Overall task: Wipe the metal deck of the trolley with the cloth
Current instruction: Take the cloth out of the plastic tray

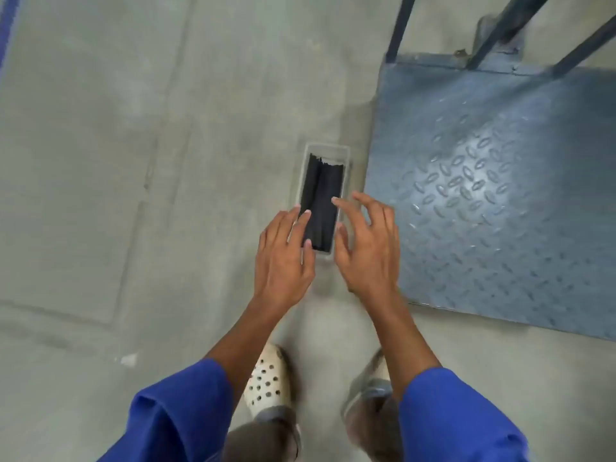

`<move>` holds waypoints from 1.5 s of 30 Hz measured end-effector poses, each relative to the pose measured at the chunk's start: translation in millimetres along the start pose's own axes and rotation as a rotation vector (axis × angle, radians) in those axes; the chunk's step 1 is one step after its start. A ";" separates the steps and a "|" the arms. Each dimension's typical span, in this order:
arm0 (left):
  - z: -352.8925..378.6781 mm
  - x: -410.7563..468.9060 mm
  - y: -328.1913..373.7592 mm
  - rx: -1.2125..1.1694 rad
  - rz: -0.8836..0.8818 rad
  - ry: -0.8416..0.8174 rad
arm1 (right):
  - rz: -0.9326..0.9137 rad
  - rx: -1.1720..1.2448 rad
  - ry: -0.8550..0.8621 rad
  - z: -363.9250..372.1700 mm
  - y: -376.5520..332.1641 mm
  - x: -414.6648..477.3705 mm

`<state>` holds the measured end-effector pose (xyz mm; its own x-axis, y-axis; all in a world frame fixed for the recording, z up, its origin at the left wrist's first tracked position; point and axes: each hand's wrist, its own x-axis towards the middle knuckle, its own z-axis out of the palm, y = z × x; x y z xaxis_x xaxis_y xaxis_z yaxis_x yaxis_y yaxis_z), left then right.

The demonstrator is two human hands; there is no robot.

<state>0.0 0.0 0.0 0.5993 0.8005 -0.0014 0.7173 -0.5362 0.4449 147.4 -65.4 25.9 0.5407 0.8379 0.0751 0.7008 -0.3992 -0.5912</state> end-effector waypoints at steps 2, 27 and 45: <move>38.7 4.1 -21.8 0.005 -0.004 0.004 | -0.018 0.063 0.004 33.6 13.1 8.9; 174.7 53.4 -64.1 0.187 -0.111 -0.715 | -0.001 -0.313 -0.685 158.1 62.0 155.1; 187.1 70.4 -55.1 0.178 -0.211 -0.790 | -0.233 -0.716 -0.530 215.0 75.3 145.0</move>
<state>69.2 35.8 -192.2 0.4715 0.5011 -0.7256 0.8479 -0.4837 0.2169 178.6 106.1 -180.4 0.1897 0.9164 -0.3525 0.9815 -0.1863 0.0439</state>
